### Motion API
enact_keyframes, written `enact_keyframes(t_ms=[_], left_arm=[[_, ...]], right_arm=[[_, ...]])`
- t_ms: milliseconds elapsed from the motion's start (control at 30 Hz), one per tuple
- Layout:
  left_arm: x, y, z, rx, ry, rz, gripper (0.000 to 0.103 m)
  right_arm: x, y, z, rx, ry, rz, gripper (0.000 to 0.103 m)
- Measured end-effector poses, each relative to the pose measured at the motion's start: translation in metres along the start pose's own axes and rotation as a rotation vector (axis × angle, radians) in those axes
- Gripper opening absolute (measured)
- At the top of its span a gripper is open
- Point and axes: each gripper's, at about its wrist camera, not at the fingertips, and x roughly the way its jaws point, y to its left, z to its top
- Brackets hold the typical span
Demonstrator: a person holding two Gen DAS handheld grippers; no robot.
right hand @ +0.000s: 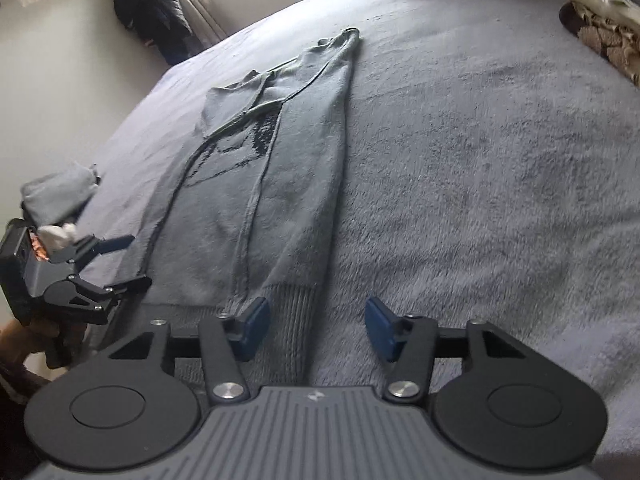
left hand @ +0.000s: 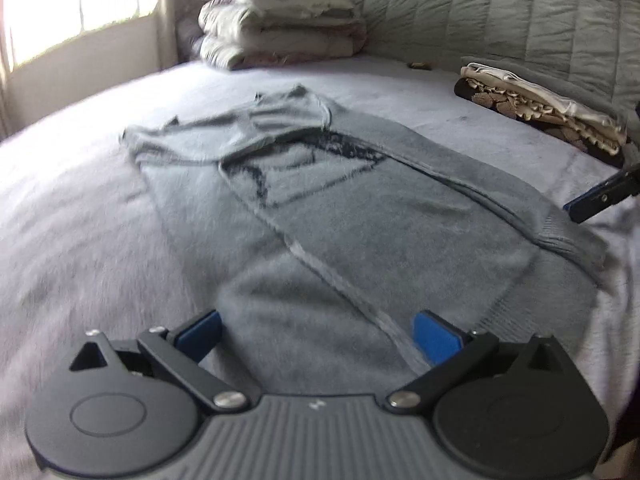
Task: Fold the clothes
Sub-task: 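Lower the right gripper to the ribbed sweater hem and close it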
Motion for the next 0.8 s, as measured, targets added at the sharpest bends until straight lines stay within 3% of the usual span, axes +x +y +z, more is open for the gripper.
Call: enact_keyframes(t_ms=[133,233,367,500,567,800], left_arm=[[-0.014,0.007,-0.010,-0.136,0.048,-0.096,0.103],[-0.025,0.013,-0.017,-0.241,0.082,-0.173,0.095],[-0.039,0.021,-0.027,-0.381,0.128,-0.274,0.072],[-0.043,0.023,-0.042,-0.461,0.147,-0.359,0.058],[-0.043,0.028,-0.047,-0.514,0.147,-0.399,0.054],[-0.039,0.049,-0.060,-0.725,0.113,-0.488,0.054]], right_arm=[[0.001,-0.004,-0.004,0.037,0.024,0.079,0.052],[0.003,-0.007,-0.006,0.067,0.053,0.116,0.047],[0.001,-0.017,-0.009,0.153,0.084,0.179,0.042],[0.001,-0.029,-0.015,0.244,0.108,0.240,0.037],[0.001,-0.032,-0.017,0.278,0.116,0.260,0.032],[0.001,-0.030,-0.019,0.296,0.132,0.286,0.032]])
